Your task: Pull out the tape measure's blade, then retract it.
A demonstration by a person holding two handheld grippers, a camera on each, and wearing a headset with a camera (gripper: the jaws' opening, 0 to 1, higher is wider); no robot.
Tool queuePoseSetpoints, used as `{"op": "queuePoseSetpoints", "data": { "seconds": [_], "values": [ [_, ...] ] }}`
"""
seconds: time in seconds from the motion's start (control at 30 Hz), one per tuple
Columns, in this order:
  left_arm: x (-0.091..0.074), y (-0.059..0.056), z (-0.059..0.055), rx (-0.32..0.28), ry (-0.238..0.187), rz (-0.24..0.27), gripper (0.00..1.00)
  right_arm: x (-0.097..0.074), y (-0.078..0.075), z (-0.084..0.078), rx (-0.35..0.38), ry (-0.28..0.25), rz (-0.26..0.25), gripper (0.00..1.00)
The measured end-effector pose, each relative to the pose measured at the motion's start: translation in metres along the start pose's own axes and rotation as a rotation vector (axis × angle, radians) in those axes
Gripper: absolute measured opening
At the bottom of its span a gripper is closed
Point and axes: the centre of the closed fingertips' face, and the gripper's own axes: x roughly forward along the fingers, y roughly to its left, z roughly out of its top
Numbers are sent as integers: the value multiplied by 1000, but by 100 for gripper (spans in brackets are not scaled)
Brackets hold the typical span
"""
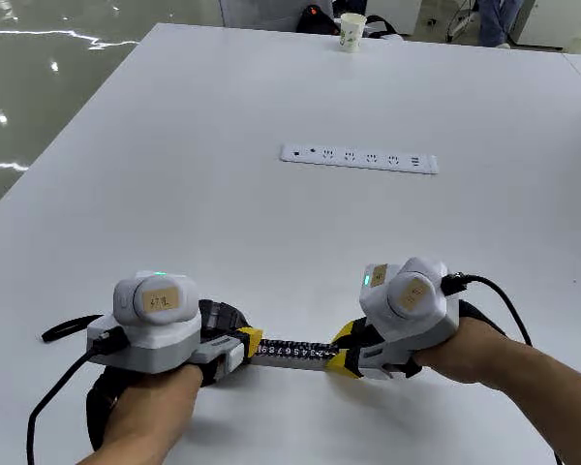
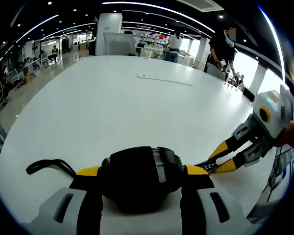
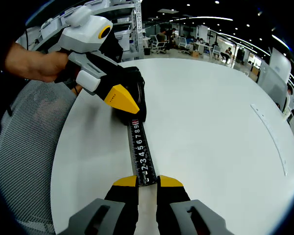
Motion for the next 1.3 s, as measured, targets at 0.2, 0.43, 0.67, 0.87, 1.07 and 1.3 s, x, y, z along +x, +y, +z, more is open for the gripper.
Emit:
{"op": "queuePoseSetpoints", "data": {
  "seconds": [0.2, 0.43, 0.67, 0.87, 1.07, 1.3],
  "values": [
    [-1, 0, 0, -1, 0, -1, 59, 3, 2, 5, -3, -5, -1, 10],
    [-1, 0, 0, -2, 1, -1, 59, 6, 2, 8, -7, -2, 2, 10],
    [-1, -1, 0, -3, 2, -3, 59, 10, 4, 13, -7, -9, 9, 10],
    [-1, 0, -1, -4, 3, -5, 59, 14, 5, 18, -11, -13, 14, 10],
    [-1, 0, -1, -4, 5, -7, 60, 18, 6, 23, -12, -20, 20, 10],
    [-1, 0, 0, -6, 7, -9, 60, 22, 7, 29, -17, -23, 27, 10]
  ]
}}
